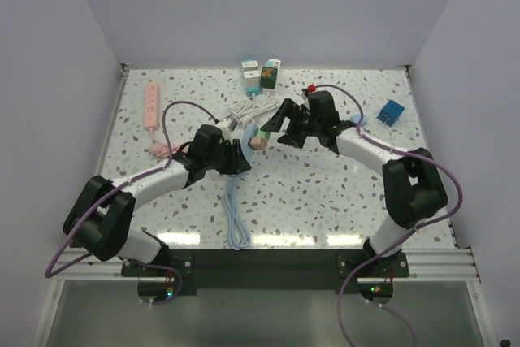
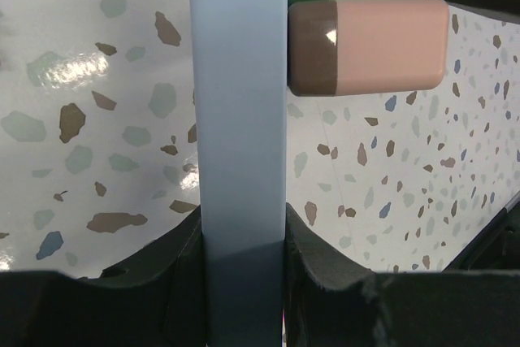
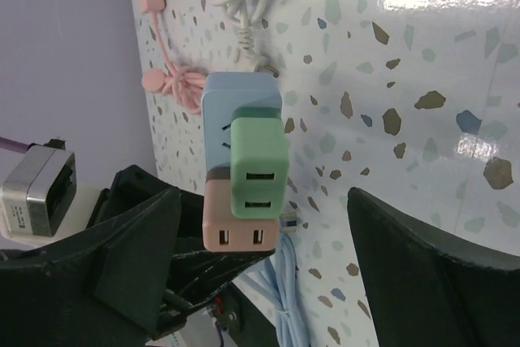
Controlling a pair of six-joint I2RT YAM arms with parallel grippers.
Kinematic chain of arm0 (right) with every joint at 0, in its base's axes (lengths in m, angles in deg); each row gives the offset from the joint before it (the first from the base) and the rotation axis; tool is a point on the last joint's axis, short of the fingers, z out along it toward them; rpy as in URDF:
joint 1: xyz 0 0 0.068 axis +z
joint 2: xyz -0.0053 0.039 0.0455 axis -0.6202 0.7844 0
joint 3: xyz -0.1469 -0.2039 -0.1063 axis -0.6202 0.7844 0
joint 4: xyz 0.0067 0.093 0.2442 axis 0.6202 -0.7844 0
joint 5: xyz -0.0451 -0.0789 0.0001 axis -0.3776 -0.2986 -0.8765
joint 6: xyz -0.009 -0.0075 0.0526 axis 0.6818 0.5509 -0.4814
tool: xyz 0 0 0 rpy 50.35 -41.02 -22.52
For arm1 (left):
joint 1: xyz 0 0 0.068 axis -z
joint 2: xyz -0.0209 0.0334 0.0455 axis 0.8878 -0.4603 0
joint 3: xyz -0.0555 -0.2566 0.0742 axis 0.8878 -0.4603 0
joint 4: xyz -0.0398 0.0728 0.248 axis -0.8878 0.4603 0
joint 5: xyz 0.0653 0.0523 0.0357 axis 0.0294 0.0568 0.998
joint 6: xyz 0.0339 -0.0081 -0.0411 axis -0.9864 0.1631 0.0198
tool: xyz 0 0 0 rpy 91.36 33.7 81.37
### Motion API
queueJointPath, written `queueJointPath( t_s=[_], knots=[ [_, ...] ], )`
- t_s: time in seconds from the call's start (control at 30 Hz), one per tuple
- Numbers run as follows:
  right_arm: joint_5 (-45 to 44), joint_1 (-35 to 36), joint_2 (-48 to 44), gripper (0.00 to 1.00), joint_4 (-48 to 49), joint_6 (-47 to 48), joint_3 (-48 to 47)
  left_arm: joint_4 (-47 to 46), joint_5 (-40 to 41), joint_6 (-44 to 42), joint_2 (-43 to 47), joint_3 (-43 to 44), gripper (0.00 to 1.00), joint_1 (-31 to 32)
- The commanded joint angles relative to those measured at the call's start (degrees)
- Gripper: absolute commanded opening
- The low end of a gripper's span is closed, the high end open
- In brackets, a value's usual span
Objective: Pull the plug off the socket
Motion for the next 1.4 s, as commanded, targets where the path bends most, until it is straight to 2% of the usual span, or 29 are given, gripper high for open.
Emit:
queueJointPath(
  t_s=[0.0, 0.13, 0.17, 0.23, 0.27, 0.3, 0.37, 0.4, 0.47, 0.5, 0.53, 0.57, 0.7, 0.9, 1.03, 1.13, 1.17, 1.23, 1.27, 1.33, 1.37],
  knots=[
    [-0.4, 1.5, 2.1, 0.86, 3.7, -2.4, -2.2, -3.5, -3.7, 2.6, -0.4, 0.1, 0.00, 1.9],
    [-3.4, 2.3, 4.8, 0.81, 3.5, -2.4, -3.9, -3.6, -3.8, 3.2, -0.4, 0.8, 0.00, 2.5],
    [-3.9, 2.4, 5.2, 0.73, 3.6, -2.4, -4.9, -3.7, -3.9, 3.3, -0.3, 1.0, 0.00, 2.6],
    [-4.3, 2.5, 6.1, 0.65, 4.0, -2.3, -5.6, -3.9, -4.3, 3.6, -0.1, 1.2, 0.00, 2.7],
    [-4.5, 2.7, 6.5, 0.59, 4.0, -2.3, -6.1, -3.9, -4.3, 3.6, 0.1, 1.5, 0.00, 2.7],
    [-4.5, 2.8, 6.9, 0.44, 4.0, -2.4, -6.3, -3.9, -4.3, 3.7, 0.2, 1.5, 0.00, 2.8],
    [-4.5, 3.0, 7.3, 0.32, 4.1, -2.2, -6.7, -4.1, -4.4, 3.8, 0.6, 1.6, 0.00, 2.8],
    [-4.1, 3.0, 7.5, 0.18, 4.2, -2.1, -6.7, -4.6, -4.8, 3.8, 0.9, 1.6, 0.00, 2.9],
    [-3.4, 3.2, 7.6, 0.03, 4.3, -1.9, -6.6, -5.0, -5.0, 3.7, 1.1, 1.7, 0.00, 2.9],
    [-3.0, 3.2, 7.6, 0.00, 4.4, -1.8, -6.5, -5.3, -4.9, 3.4, 1.1, 1.8, 0.08, 2.9],
    [-2.2, 3.2, 7.6, 0.00, 4.5, -1.7, -6.3, -5.3, -4.7, 3.2, 1.0, 2.1, 0.18, 3.0],
    [-1.7, 3.2, 7.4, 0.00, 4.6, -1.6, -6.0, -5.2, -4.5, 2.9, 0.7, 2.6, 0.34, 2.9],
    [1.6, 3.2, 6.9, 0.00, 4.9, -1.4, -5.4, -5.0, -3.5, 0.7, -1.3, 4.2, 0.53, 2.9],
    [8.5, 3.2, 7.8, 0.00, 6.1, -2.9, -6.2, -5.6, -3.7, -1.8, -6.1, 6.3, 0.58, 2.9],
    [10.7, 3.3, 8.2, 0.00, 4.1, -1.5, -7.7, -6.0, -3.6, -3.1, -7.7, 7.3, 0.56, 2.9],
    [10.6, 3.4, 8.0, 0.00, 1.8, 0.3, -8.4, -7.1, -4.1, -3.5, -7.7, 7.6, 0.51, 2.9],
    [10.4, 3.5, 7.9, 0.00, 1.5, 0.6, -8.3, -7.4, -4.4, -3.5, -7.7, 8.0, 0.42, 2.8],
    [10.2, 3.5, 8.2, 0.00, 1.1, 1.3, -8.3, -8.2, -5.3, -3.5, -7.7, 8.3, 0.34, 2.8],
    [10.0, 3.5, 8.2, 0.00, -0.4, 1.6, -8.5, -8.3, -5.6, -3.6, -7.9, 8.8, 0.24, 2.8],
    [9.7, 3.6, 8.1, 0.00, -1.0, 2.2, -8.6, -8.1, -5.8, -3.5, -8.5, 9.2, 0.13, 2.8],
    [9.5, 3.7, 8.1, 0.00, -1.7, 2.4, -8.9, -8.0, -5.8, -3.4, -8.7, 9.4, 0.02, 2.8]
  ],
)
